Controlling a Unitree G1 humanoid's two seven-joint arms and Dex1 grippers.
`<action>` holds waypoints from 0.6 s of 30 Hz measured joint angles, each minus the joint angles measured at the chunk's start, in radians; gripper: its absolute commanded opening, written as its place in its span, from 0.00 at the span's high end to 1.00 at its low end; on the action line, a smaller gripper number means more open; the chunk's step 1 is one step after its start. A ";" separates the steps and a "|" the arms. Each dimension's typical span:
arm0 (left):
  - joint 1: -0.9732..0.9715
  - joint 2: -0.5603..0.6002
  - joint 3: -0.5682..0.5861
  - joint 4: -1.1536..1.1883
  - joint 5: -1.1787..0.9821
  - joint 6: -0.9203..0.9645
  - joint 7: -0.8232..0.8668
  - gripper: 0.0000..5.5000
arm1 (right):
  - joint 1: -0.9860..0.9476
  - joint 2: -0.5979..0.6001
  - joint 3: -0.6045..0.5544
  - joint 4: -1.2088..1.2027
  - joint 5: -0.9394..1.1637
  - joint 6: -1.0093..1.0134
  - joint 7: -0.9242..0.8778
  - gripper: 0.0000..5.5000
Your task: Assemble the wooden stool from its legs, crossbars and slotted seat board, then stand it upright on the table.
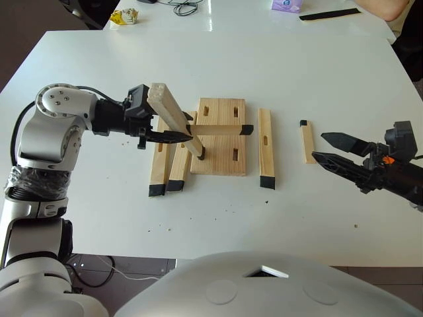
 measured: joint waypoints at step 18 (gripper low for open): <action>0.121 0.002 0.008 -0.021 0.010 -0.055 0.008 0.63 | 0.001 -0.003 0.009 0.000 0.002 0.000 0.000 0.28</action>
